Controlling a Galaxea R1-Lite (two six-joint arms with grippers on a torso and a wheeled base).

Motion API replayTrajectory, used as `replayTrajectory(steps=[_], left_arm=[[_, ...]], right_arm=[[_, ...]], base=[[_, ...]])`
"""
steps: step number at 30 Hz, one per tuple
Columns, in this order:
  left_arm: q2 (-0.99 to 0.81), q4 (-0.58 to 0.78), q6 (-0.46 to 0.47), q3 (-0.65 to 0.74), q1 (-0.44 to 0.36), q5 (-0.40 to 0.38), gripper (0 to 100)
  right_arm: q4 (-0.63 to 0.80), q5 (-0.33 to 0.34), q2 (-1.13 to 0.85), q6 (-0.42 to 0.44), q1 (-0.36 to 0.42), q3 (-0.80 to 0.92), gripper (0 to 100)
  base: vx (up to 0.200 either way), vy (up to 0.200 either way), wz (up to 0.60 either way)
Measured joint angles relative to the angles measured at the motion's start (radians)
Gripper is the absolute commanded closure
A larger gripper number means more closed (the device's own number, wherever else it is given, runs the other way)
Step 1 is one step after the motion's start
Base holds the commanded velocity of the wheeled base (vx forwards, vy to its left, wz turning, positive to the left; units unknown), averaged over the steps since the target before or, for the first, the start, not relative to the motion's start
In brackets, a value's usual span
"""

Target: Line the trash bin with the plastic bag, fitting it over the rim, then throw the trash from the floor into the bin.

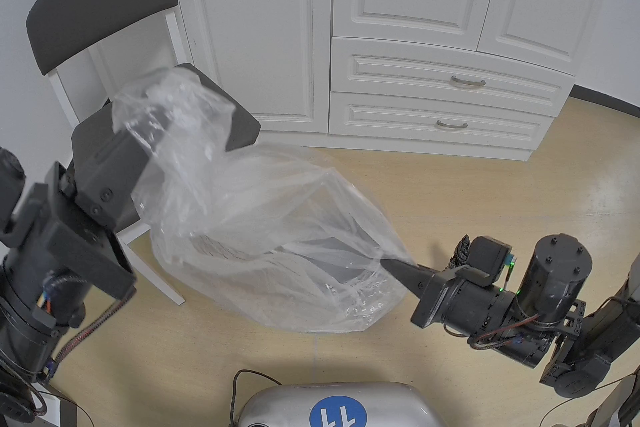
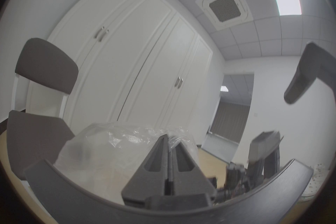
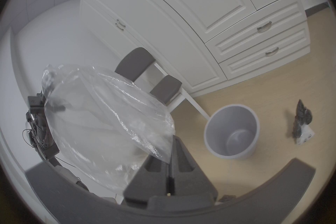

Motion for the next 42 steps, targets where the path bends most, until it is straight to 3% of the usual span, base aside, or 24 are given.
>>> replayTrajectory(steps=[10,15,26,29,34,42], left_arm=[[0.005,0.297,-0.003,0.048,0.095,-0.1,100],[0.006,0.426,-0.004,0.055,0.161,-0.148,100],[0.018,0.672,-0.004,0.017,0.243,-0.17,100],[0.024,0.715,-0.004,0.001,0.269,-0.225,100],[0.044,0.736,-0.004,-0.01,0.332,-0.297,100],[0.093,0.736,-0.001,-0.017,0.415,-0.332,100]], right_arm=[[0.42,-0.009,-0.222,-0.03,-0.116,-0.121,100],[0.544,-0.015,-0.322,-0.044,-0.194,-0.204,100],[0.58,-0.087,-0.421,-0.09,-0.23,-0.267,100],[0.583,-0.116,-0.429,-0.123,-0.226,-0.268,100],[0.586,-0.182,-0.419,-0.223,-0.224,-0.254,100],[0.585,-0.257,-0.369,-0.421,-0.259,-0.187,100]], base=[[0.0,0.0,0.0],[0.0,0.0,0.0],[0.0,0.0,0.0],[0.0,0.0,0.0],[0.0,0.0,0.0],[0.0,0.0,0.0]])
